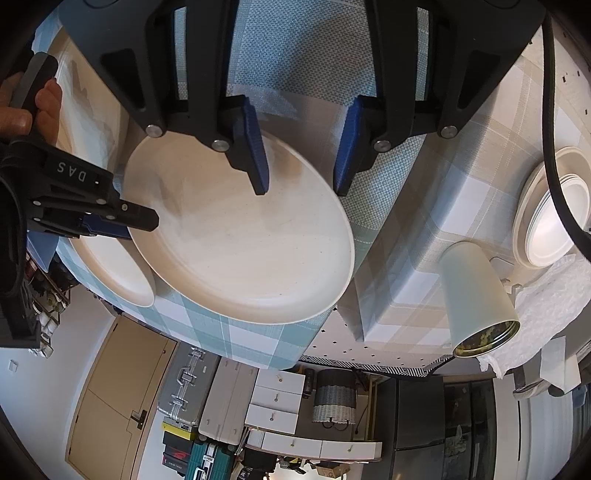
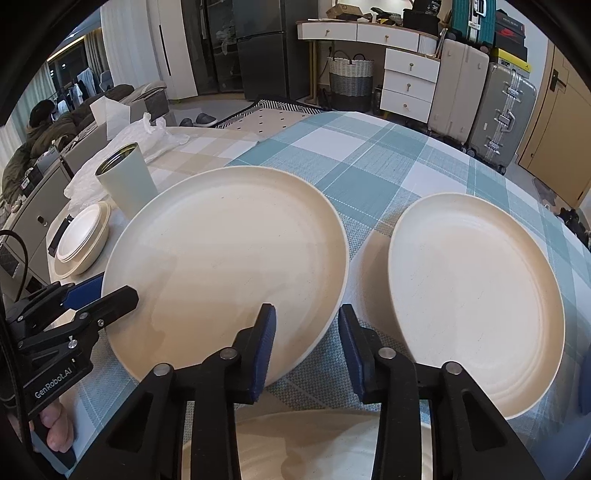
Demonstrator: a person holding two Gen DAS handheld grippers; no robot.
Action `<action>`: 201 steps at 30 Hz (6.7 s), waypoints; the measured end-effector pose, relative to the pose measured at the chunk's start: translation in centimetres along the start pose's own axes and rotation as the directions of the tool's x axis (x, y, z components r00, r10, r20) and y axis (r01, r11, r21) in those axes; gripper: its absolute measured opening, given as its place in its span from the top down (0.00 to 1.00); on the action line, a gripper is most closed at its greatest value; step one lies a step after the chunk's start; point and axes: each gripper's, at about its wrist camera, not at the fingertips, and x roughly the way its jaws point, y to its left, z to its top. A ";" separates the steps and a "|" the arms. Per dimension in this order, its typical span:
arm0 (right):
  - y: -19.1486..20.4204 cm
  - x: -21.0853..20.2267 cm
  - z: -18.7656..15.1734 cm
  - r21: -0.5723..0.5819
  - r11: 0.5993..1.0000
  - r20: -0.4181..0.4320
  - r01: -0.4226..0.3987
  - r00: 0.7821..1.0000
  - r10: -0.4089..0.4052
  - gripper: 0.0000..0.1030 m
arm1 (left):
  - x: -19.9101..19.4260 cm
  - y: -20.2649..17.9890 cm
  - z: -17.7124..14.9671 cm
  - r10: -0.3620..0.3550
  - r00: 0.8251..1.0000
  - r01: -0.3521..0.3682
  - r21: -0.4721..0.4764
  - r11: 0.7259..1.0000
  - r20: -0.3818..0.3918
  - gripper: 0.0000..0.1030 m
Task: Organize plates and bowls
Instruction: 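Close the left gripper on the cream plate rim and lift it, then carry the cream plate with the left gripper onto another cream plate, then open the left gripper to release the plate onto the stack, then move the left tool to the next cream plate and lower to its rim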
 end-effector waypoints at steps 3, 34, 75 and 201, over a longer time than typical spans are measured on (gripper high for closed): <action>0.2 -0.2 -0.2 -0.017 0.999 0.017 0.027 0.999 -0.027 0.81 | -0.1 0.0 0.0 0.023 1.000 -0.023 0.011 1.000 0.002 0.68; -2.0 -9.5 -3.6 0.043 0.997 0.158 0.067 0.985 -0.073 0.81 | -7.7 -6.3 -0.6 -0.010 0.995 -0.008 0.167 0.986 0.103 0.69; -4.9 -18.2 -15.9 0.204 0.975 0.164 0.084 0.979 -0.119 0.81 | -16.6 -17.3 -10.3 -0.065 0.995 0.028 0.389 0.921 0.081 0.68; -14.6 -22.4 -3.9 0.173 0.981 0.213 0.089 0.969 -0.125 0.01 | -8.7 -22.6 4.1 -0.127 0.991 0.104 0.322 0.941 0.051 0.02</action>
